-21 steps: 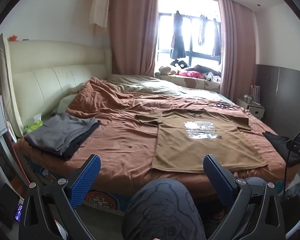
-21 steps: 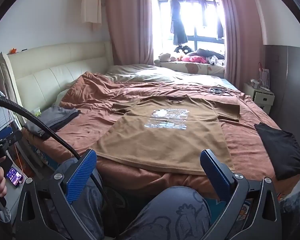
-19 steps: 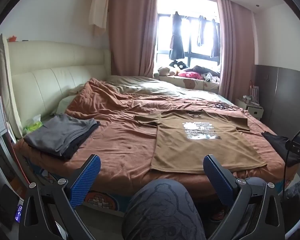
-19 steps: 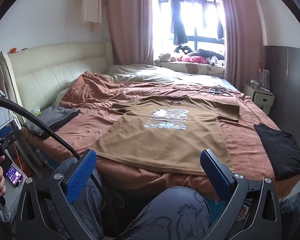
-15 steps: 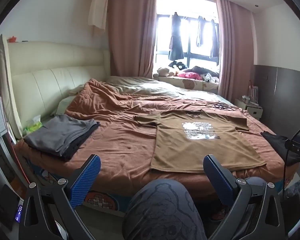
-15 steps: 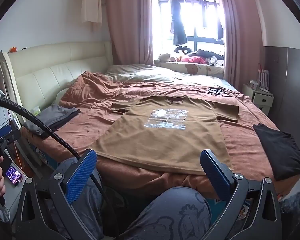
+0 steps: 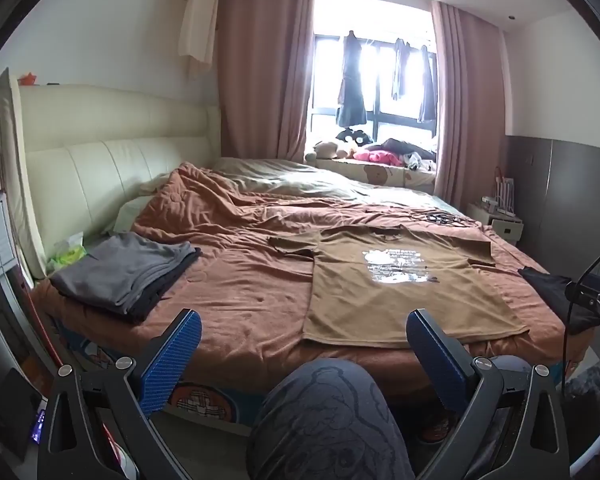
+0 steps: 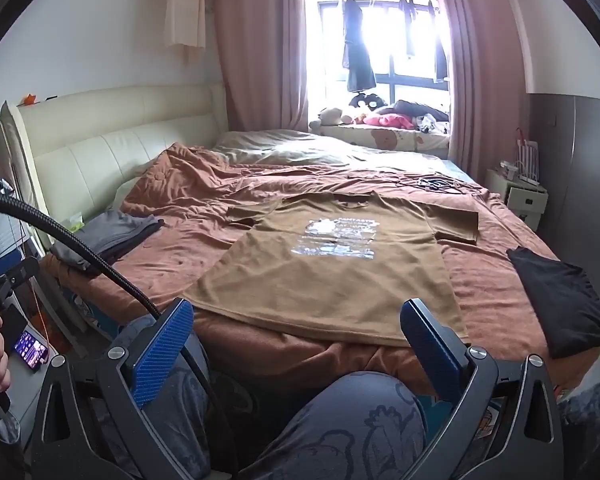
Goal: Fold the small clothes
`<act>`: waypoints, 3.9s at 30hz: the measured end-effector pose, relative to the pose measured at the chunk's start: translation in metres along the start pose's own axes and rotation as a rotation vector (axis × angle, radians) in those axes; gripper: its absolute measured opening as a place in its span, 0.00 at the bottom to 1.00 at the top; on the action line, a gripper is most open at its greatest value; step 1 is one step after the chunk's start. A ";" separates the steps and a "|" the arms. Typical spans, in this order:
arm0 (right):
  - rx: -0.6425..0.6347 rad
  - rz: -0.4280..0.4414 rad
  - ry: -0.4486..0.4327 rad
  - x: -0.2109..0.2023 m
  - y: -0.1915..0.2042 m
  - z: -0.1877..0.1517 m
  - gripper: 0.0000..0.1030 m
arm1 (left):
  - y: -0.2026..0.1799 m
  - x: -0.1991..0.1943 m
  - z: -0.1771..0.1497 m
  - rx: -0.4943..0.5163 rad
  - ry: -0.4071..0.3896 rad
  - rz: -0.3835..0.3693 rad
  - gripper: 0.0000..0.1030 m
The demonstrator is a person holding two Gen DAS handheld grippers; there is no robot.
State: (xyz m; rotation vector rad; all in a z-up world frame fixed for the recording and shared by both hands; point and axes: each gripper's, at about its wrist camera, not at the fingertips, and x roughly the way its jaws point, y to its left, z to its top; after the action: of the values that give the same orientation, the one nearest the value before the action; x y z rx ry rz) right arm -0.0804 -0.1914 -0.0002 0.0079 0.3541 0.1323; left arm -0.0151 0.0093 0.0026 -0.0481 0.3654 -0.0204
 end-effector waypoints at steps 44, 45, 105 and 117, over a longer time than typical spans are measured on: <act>-0.010 -0.009 -0.024 -0.005 0.005 0.000 1.00 | 0.004 -0.011 0.005 -0.009 -0.031 0.001 1.00; -0.010 -0.009 -0.024 -0.005 0.005 0.000 1.00 | 0.004 -0.011 0.005 -0.009 -0.031 0.000 1.00; 0.043 0.061 0.088 0.218 -0.032 0.098 0.98 | 0.069 0.252 0.089 -0.114 0.196 -0.092 0.79; 0.069 0.152 0.201 0.332 -0.044 0.136 0.68 | 0.087 0.380 0.116 -0.181 0.324 -0.135 0.60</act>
State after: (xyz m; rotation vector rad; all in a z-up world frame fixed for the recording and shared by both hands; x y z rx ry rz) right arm 0.2812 -0.1897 0.0114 0.0906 0.5589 0.2718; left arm 0.3826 0.0907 -0.0294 -0.2507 0.6870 -0.1292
